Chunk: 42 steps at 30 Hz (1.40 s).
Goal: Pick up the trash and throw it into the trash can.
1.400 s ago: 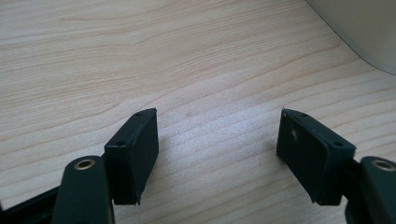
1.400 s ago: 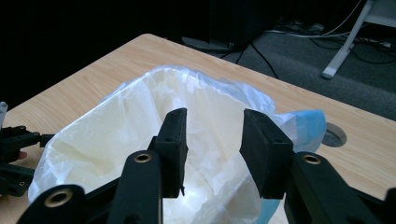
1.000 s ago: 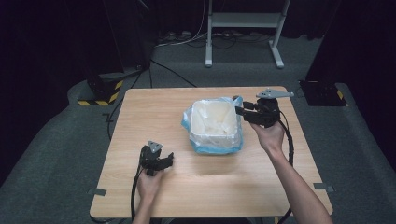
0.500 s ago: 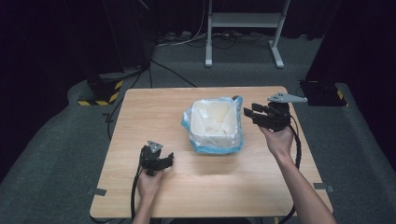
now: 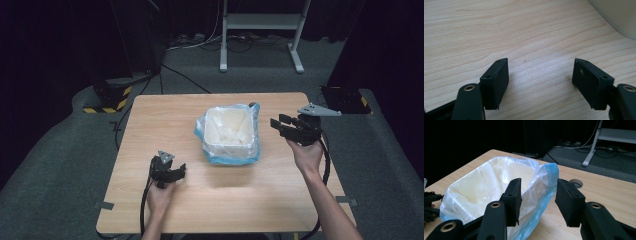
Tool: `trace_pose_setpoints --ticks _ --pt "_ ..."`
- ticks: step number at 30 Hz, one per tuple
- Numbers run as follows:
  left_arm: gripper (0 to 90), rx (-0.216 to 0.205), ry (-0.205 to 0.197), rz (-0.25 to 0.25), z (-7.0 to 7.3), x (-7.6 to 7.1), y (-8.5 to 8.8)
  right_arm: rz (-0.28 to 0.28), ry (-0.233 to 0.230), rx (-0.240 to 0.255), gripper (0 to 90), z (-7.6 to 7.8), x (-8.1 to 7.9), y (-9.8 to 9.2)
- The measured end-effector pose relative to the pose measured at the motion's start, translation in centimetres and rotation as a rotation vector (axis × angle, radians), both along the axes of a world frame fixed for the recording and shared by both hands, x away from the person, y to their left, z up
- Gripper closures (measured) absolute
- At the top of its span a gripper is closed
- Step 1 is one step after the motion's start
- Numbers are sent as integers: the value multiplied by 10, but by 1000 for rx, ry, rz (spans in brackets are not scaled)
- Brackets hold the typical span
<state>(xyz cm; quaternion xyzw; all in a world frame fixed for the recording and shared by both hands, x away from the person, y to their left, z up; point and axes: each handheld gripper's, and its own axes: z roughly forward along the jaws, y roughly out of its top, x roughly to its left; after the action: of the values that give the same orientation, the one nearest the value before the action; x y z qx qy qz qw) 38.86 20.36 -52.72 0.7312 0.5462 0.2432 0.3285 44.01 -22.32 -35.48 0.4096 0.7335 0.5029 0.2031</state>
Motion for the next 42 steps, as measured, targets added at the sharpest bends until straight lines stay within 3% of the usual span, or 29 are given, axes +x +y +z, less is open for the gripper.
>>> trace_pose_setpoints --ticks 20,42 --pt "293 0 0 0 0 0 0 -39 0 25 557 -15 -19 -27" --pt "294 0 0 1 0 0 0 -74 34 66 556 -51 -38 -48"
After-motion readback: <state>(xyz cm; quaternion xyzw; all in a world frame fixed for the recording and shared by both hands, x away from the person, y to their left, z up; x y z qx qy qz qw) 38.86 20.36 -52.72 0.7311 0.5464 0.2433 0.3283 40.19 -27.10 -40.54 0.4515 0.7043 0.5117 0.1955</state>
